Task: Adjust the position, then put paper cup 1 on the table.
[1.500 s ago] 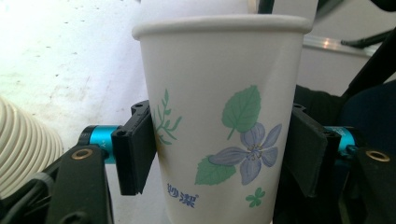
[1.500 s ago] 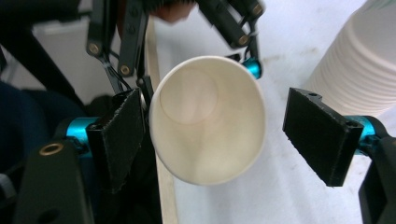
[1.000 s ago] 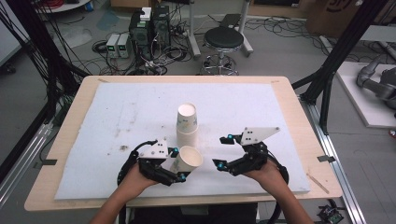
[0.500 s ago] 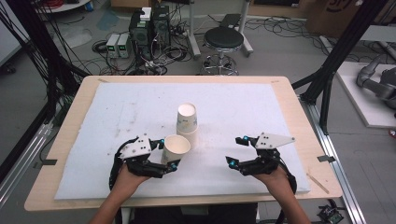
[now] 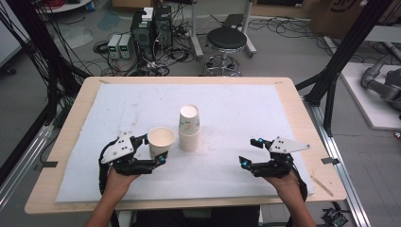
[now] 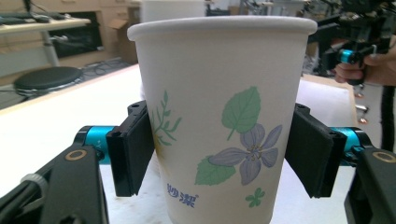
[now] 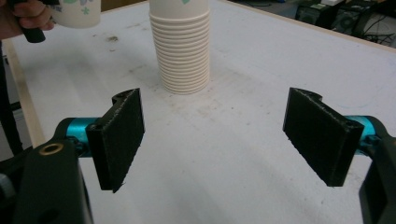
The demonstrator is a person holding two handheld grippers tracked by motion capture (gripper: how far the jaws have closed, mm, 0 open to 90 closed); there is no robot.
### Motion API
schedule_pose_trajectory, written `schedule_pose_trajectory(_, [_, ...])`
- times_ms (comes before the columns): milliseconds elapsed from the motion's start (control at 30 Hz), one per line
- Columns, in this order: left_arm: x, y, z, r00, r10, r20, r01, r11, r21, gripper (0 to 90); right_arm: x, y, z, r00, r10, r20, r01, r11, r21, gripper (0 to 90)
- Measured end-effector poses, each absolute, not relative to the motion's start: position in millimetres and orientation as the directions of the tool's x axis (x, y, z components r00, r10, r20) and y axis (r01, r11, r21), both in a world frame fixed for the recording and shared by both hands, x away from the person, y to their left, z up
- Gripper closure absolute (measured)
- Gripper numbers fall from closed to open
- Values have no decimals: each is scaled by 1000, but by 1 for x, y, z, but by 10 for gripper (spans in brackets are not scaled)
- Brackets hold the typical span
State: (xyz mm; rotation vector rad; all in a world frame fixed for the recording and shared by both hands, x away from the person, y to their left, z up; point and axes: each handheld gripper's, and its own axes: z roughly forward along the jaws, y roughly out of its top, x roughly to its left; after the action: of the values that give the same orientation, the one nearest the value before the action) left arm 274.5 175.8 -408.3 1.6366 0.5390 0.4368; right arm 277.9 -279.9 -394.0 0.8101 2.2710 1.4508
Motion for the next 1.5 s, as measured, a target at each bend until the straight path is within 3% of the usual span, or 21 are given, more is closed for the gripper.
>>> schedule_pose_trajectory(433, [277, 212, -406, 709, 704, -45, 54, 10, 999, 299, 278, -289, -393, -759, 650, 31, 297, 304, 905, 211])
schedule_pose_trajectory(1167, [298, 235, -409, 633, 770, -76, 46, 61, 997, 301, 277, -288, -393, -762, 647, 30, 294, 304, 906, 212])
schedule_pose_trajectory(1500, [317, 244, -423, 578, 811, -92, 93, 46, 995, 301, 276, -291, -393, -763, 646, 31, 292, 302, 907, 211])
